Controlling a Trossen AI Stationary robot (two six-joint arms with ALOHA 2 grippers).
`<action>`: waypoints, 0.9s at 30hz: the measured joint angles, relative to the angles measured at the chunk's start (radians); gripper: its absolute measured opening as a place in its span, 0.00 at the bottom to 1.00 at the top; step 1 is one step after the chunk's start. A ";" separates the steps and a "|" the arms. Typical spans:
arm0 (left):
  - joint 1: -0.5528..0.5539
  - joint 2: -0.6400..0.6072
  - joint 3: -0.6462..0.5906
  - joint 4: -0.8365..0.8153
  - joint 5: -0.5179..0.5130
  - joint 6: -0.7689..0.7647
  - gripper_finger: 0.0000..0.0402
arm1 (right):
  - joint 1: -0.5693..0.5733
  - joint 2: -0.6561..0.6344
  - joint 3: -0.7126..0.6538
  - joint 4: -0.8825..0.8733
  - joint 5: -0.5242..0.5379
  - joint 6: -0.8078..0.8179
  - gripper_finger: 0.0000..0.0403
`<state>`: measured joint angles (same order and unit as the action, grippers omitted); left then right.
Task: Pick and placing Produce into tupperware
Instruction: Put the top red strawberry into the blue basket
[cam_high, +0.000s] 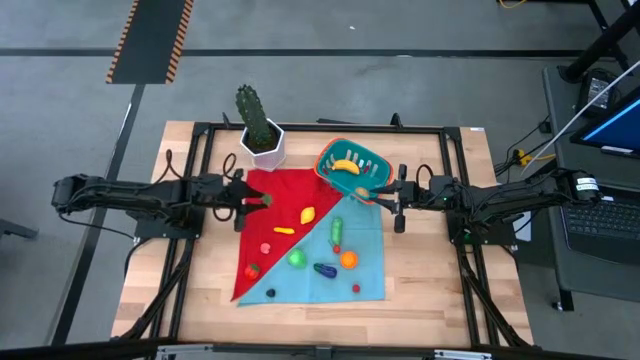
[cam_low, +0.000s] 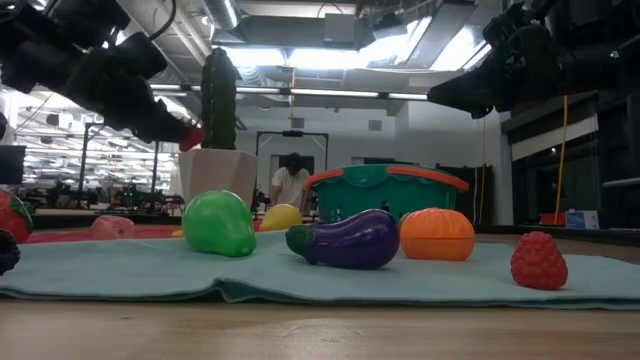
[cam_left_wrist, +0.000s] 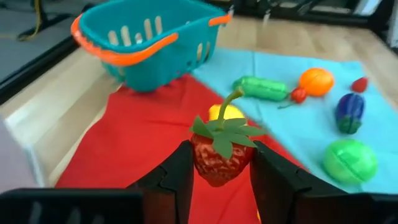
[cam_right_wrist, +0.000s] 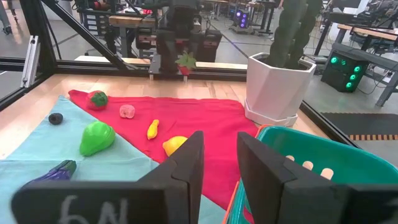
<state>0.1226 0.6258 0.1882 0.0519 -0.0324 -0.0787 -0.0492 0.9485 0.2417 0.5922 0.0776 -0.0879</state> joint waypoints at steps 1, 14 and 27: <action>0.000 0.000 -0.004 0.015 0.006 0.002 0.30 | 0.000 0.000 0.000 0.000 0.000 0.000 0.24; 0.000 0.000 -0.008 0.101 0.071 0.003 0.31 | 0.000 0.000 0.000 0.001 0.000 0.000 0.24; 0.000 0.027 -0.008 0.263 -0.001 0.003 0.30 | 0.000 0.000 0.000 0.002 0.000 0.000 0.24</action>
<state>0.1226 0.6531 0.1802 0.3148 -0.0333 -0.0753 -0.0493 0.9486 0.2417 0.5938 0.0776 -0.0878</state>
